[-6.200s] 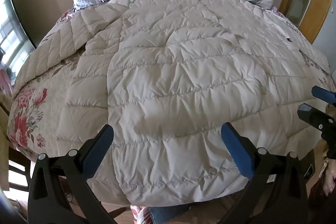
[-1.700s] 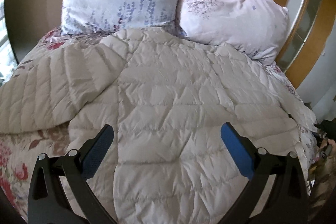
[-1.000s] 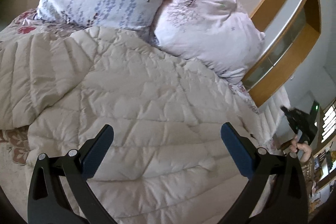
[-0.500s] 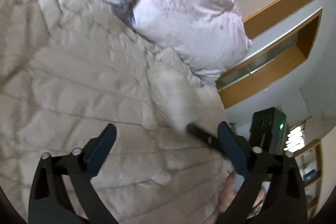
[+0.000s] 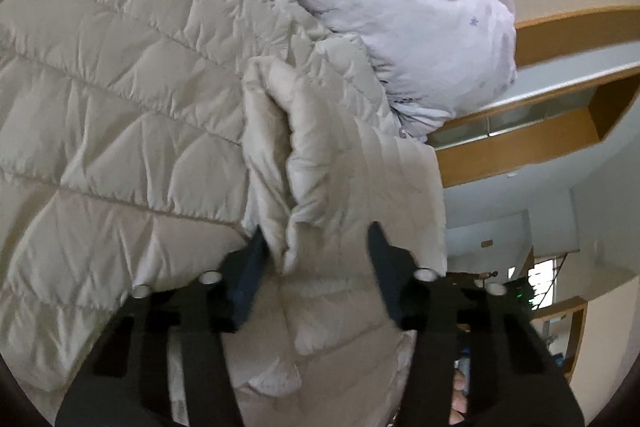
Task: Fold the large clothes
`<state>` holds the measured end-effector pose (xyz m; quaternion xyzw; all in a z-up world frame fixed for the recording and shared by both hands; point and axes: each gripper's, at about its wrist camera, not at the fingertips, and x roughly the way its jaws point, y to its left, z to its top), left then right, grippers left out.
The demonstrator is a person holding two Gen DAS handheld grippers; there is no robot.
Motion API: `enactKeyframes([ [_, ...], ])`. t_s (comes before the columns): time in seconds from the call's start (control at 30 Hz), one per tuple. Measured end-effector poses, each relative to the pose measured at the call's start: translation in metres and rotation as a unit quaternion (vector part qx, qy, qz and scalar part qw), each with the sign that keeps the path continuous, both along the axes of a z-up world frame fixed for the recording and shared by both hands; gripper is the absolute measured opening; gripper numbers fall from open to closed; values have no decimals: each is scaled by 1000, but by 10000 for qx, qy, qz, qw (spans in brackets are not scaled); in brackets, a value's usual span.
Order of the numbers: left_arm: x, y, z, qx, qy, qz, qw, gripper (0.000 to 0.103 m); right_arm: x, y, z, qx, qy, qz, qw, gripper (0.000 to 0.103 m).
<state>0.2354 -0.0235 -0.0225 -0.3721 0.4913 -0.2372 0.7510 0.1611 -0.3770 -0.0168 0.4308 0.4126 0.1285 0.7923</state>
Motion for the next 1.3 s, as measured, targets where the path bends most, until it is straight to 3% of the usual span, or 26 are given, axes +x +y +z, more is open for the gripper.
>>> enactKeyframes([
  [0.03, 2, 0, -3, -29, 29, 40, 10000, 28, 2, -7, -6, 53, 55, -170, 9998, 69],
  [0.07, 5, -1, -5, -57, 43, 53, 10000, 14, 5, -15, -10, 52, 88, -397, 9992, 67],
  [0.1, 7, -1, -7, -42, 47, 47, 10000, 10, 9, -20, -13, 29, 71, -555, 9984, 62],
  [0.17, 12, 0, -6, 73, -6, 103, 9999, 8, 16, -29, -12, -67, -61, -846, 9964, 51],
  [0.23, 13, 3, -2, 160, -121, 153, 9997, 6, 25, -30, -6, -267, -228, -967, 9947, 23],
  [0.33, 11, 18, 10, 205, -355, 327, 9986, 6, 32, -15, 5, -469, -445, -756, 9950, 11],
  [0.5, 1, 53, 23, 384, -644, 689, 9948, 6, 37, 32, 11, -764, -637, -15, 9950, 10],
  [0.7, -3, 92, 11, 696, -456, 1126, 9901, 6, 55, 70, -23, -1075, 14, 487, 9930, 11],
  [0.8, -3, 98, -6, 692, -212, 1105, 9912, 6, 56, 77, -24, -1379, 155, 572, 9887, 21],
  [0.83, -2, 98, -7, 690, -185, 1101, 9913, 6, 55, 80, -21, -1537, 181, 609, 9861, 36],
  [0.9, -3, 99, -8, 671, -145, 1070, 9919, 6, 47, 91, -10, -1859, 204, 803, 9791, 51],
  [1.0, -8, 100, -3, 774, -166, 1051, 9913, 10, 36, 118, 17, -2350, -84, 1247, 9639, 51],
  [1.03, -8, 99, 1, 828, -198, 1045, 9909, 15, 34, 127, 26, -2468, -238, 1353, 9593, 51],
  [1.1, -20, 105, 7, 935, -299, 1083, 9893, 37, 36, 153, 45, -2746, -664, 1515, 9472, 51],
  [1.17, -33, 115, 14, 935, -449, 1170, 9877, 50, 44, 177, 55, -3026, -974, 1577, 9349, 50],
  [1.3, -69, 152, 27, 976, -771, 1494, 9809, 57, 69, 235, 55, -3506, -1291, 1947, 9069, 47],
])
